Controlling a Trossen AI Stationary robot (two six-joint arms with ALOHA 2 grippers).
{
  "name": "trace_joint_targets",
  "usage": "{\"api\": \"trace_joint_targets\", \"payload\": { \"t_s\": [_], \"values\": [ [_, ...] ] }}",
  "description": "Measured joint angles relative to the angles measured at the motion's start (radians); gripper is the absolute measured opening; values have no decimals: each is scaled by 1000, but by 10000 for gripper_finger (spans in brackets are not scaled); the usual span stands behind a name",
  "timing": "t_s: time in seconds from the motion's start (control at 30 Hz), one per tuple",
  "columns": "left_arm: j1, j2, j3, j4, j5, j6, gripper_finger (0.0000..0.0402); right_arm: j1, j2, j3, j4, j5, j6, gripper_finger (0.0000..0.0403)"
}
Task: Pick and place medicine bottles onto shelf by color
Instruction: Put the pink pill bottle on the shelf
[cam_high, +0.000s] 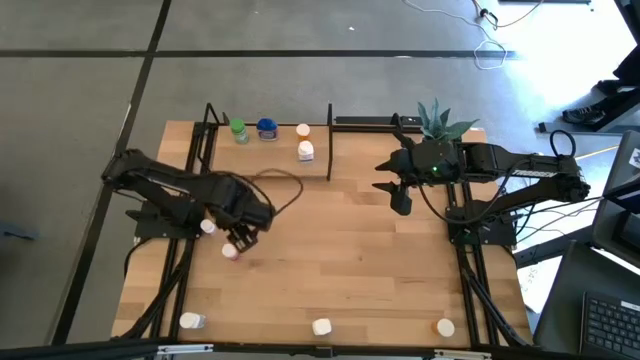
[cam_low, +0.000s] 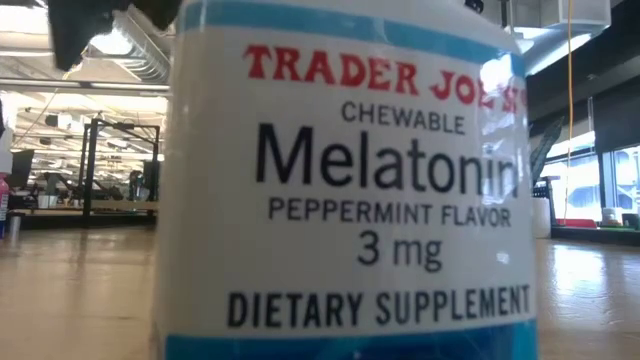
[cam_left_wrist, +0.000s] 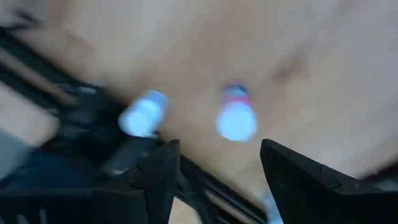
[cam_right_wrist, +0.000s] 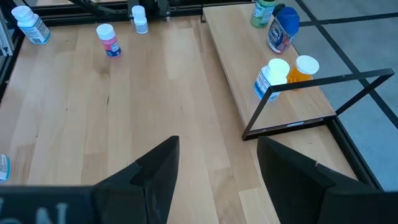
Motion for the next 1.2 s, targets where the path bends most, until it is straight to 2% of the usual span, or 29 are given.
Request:
{"api": "trace_joint_targets", "payload": {
  "t_s": [0.07, 0.47, 1.2],
  "values": [
    [-21, -4, -46, 63, 53, 1, 218, 0, 0, 0, 0, 0, 0, 218],
    [-71, -6, -252, 217, 150, -53, 218, 0, 0, 0, 0, 0, 0, 218],
    [-86, 41, -270, 205, 112, -120, 218, 0, 0, 0, 0, 0, 0, 218]
  ]
}}
